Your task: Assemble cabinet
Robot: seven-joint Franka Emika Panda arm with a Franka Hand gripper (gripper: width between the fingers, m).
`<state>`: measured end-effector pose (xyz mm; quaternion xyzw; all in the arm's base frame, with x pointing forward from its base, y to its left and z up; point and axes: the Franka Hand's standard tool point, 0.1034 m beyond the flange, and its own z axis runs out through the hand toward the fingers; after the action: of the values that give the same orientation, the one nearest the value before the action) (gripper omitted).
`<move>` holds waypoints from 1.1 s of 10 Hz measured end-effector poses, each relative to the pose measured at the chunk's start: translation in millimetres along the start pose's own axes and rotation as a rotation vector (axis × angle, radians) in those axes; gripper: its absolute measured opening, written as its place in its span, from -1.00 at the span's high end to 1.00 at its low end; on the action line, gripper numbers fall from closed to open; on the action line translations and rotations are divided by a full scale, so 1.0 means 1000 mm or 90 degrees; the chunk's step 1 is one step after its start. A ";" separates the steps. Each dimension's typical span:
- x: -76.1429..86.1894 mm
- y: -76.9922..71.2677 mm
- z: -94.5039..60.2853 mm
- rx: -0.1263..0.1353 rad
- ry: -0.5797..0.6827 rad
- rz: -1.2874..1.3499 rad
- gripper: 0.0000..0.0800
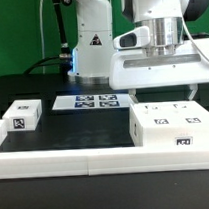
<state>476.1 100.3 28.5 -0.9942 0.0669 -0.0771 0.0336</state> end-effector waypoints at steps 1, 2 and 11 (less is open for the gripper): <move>0.000 0.000 0.001 -0.001 0.000 -0.002 -0.99; 0.000 0.003 0.007 -0.004 0.004 -0.005 -0.99; 0.007 0.010 0.023 -0.010 0.015 -0.026 -0.99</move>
Offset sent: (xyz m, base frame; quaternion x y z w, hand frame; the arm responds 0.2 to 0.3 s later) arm 0.0140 -0.0127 -0.0092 -0.0421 0.0384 -0.0126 0.9983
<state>485.0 91.0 5.9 -0.9946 0.0474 -0.0893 0.0232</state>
